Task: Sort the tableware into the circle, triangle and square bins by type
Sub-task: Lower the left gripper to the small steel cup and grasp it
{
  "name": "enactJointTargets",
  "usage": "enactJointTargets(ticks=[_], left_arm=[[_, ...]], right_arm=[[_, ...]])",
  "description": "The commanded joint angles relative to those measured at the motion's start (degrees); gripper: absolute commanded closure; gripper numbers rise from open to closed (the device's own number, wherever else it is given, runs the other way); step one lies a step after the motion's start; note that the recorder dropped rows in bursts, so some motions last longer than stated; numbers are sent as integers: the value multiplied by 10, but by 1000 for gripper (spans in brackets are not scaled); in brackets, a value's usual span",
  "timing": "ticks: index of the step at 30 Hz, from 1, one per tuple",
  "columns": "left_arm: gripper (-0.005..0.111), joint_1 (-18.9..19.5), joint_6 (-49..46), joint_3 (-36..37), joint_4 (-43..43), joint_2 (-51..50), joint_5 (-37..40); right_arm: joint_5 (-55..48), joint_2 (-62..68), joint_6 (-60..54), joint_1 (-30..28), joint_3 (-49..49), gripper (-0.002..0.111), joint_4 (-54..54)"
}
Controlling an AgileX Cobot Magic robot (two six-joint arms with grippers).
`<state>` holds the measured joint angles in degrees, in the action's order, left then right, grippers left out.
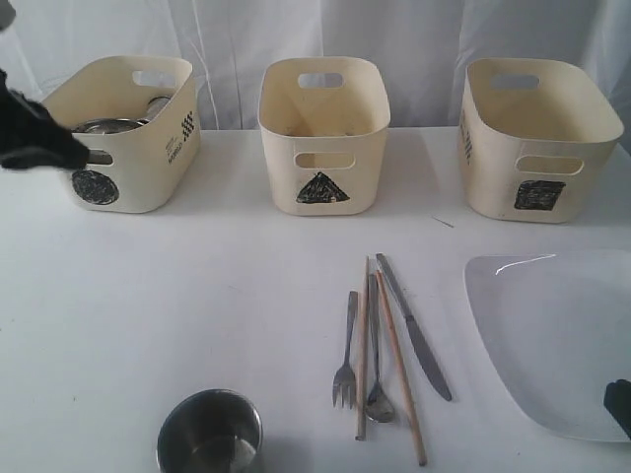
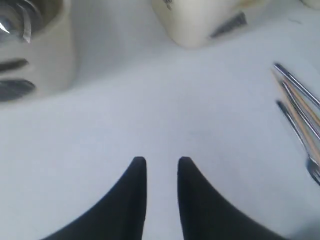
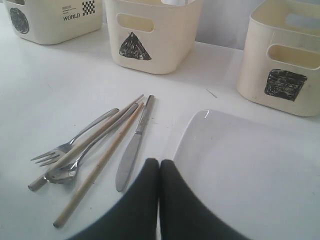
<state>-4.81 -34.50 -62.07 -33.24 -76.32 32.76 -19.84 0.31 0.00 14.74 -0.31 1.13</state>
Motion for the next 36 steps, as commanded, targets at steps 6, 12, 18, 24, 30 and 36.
enactJointTargets(ticks=[6,12,18,24,30,36], left_arm=[[58,-159,5,201,-18,113,7],[50,-197,13,202,-15,48,-6],[50,-258,14,202,-14,20,-7],[50,-275,15,202,18,-10,-15],[50,-275,13,202,22,-56,-23],[64,-275,13,202,22,-112,-66]], right_arm=[[1,-3,0,1,3,108,-1],[1,-3,0,1,3,108,-1],[1,-3,0,1,3,108,-1],[1,-3,0,1,3,108,-1],[1,-3,0,1,3,108,-1],[1,-3,0,1,3,108,-1]])
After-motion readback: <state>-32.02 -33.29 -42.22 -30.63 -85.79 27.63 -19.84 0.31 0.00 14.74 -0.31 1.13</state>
